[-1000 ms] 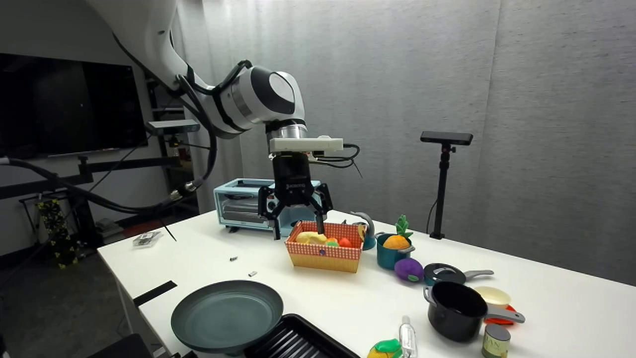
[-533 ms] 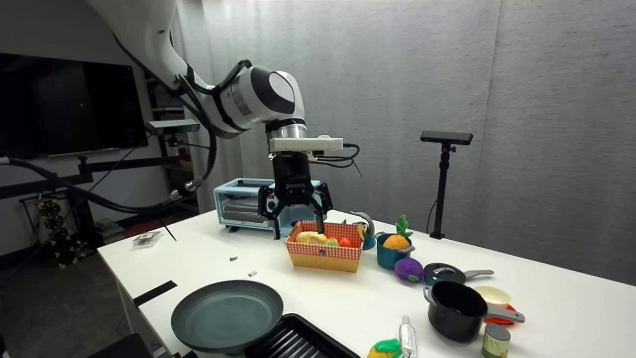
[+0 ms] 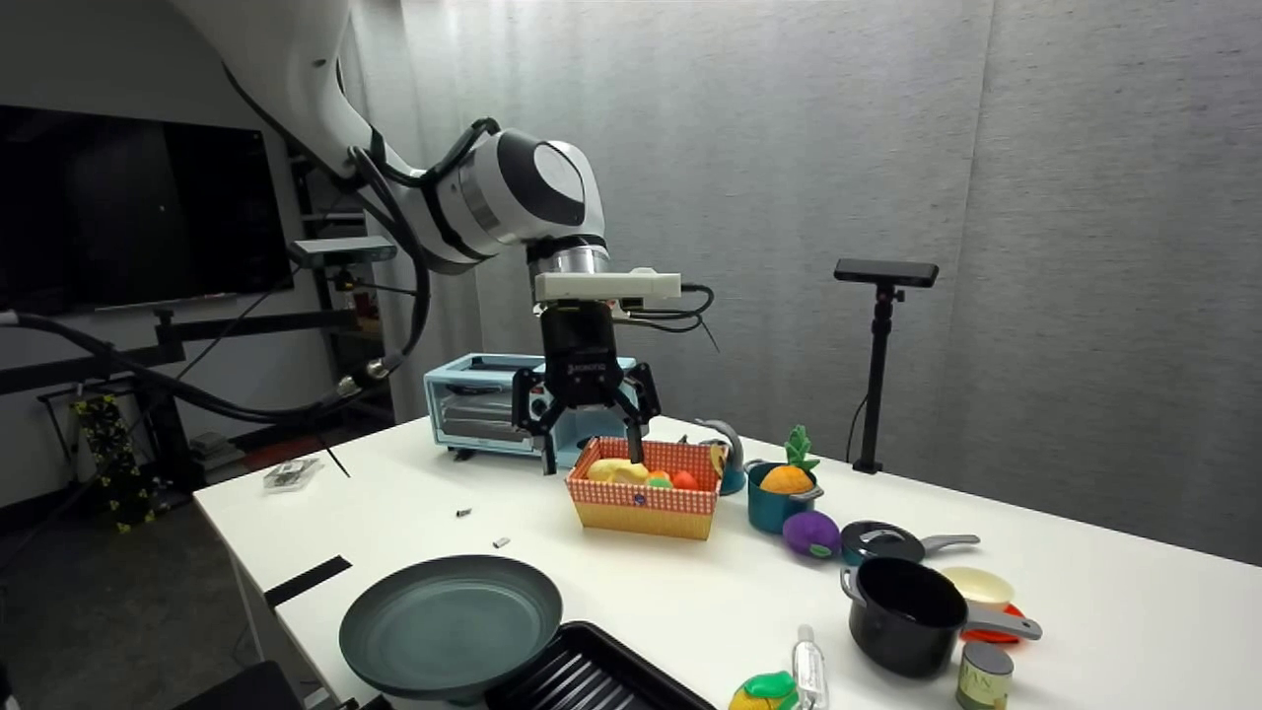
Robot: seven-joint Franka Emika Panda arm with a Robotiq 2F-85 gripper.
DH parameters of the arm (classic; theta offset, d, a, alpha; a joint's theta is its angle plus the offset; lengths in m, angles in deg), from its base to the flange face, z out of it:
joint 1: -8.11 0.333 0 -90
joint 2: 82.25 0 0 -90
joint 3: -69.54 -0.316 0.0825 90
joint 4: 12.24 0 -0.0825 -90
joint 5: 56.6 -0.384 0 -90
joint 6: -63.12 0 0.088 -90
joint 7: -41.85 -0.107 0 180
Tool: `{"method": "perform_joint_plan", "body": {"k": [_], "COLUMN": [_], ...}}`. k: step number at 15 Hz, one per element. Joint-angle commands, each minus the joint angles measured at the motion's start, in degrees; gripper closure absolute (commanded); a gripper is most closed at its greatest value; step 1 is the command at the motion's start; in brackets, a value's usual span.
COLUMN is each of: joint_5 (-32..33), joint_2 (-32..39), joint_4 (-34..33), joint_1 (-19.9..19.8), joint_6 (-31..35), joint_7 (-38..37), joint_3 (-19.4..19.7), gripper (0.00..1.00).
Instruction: Pick the plate and move it to the bottom of the table
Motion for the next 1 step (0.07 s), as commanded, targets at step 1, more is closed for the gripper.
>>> {"method": "perform_joint_plan", "body": {"k": [1], "joint_5": [0.0], "joint_2": [0.02], "joint_4": [-0.09], "joint_1": [0.88], "joint_6": [-0.12], "joint_7": [-0.01], "joint_3": [0.85], "gripper": [0.0]}}
